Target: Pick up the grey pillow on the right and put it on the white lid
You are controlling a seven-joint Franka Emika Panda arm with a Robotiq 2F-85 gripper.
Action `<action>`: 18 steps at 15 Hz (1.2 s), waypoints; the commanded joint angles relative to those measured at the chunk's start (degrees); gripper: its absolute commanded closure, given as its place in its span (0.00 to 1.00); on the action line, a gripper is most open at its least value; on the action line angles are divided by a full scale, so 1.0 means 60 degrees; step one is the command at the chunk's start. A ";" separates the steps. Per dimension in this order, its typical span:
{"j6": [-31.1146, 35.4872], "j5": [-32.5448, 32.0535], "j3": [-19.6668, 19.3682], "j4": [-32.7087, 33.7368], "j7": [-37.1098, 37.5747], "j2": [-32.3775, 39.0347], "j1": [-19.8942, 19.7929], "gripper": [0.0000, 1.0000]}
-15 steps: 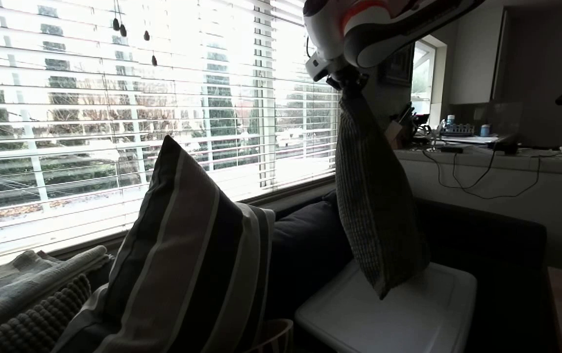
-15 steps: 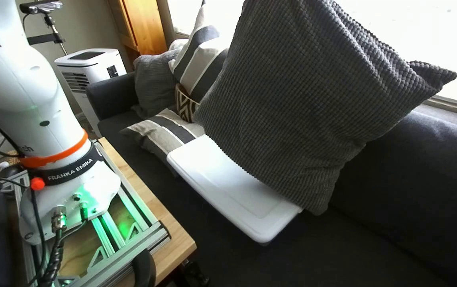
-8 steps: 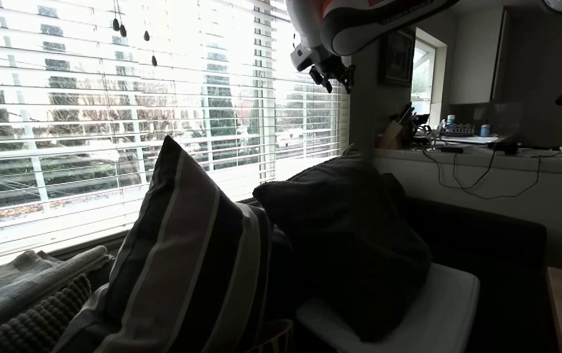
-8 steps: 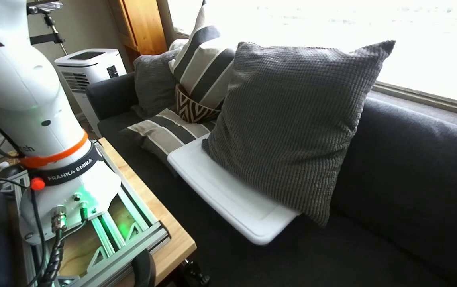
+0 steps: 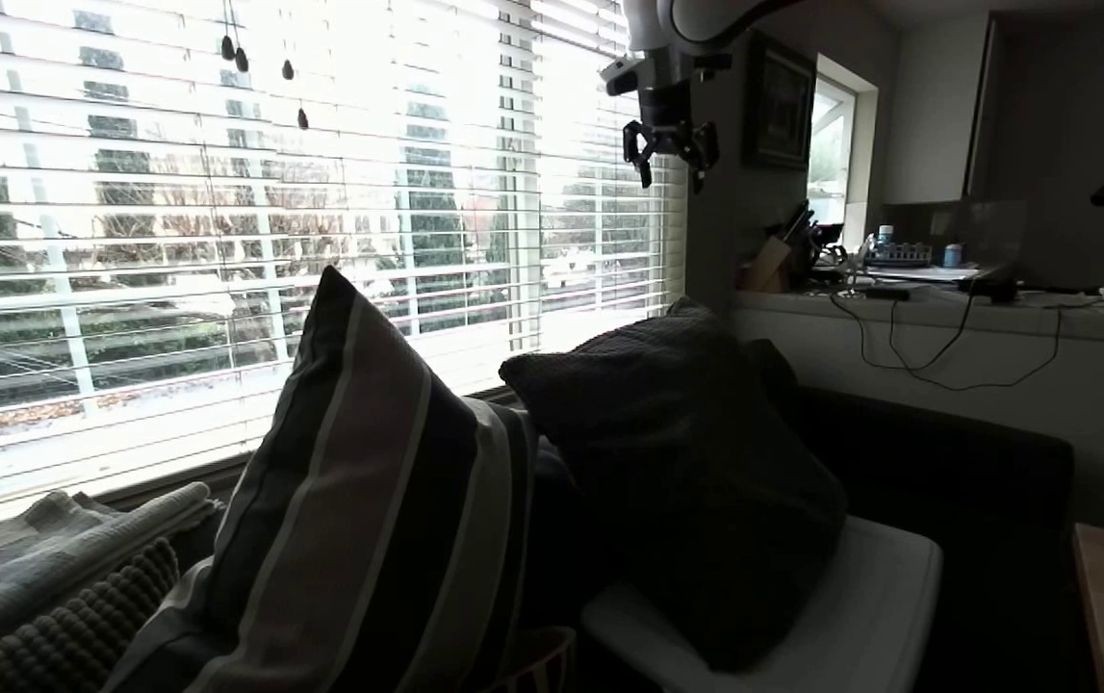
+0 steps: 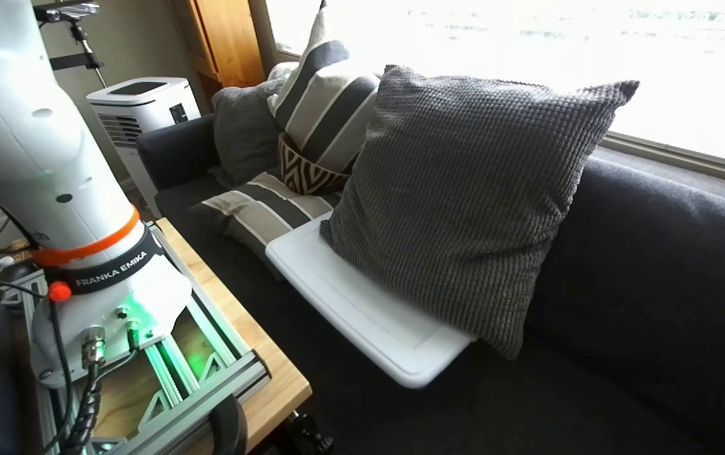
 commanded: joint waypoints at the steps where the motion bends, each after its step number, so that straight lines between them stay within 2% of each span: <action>1: 0.1754 0.1778 -0.0405 -0.1849 0.0222 -0.1052 -0.0505 0.00; 6: 0.3536 0.4028 -0.1013 -0.4093 0.0534 -0.2308 -0.0869 0.00; 9: 0.4226 0.4738 -0.1351 -0.5212 0.1310 -0.3078 -0.0882 0.00; 11: 0.3968 0.5052 -0.1545 -0.5629 0.1985 -0.3456 -0.0872 0.00; 15: 0.2562 0.5685 -0.1906 -0.6063 0.2868 -0.4088 -0.0834 0.00; 18: 0.1489 0.5586 -0.2024 -0.6253 0.4009 -0.4477 -0.0945 0.00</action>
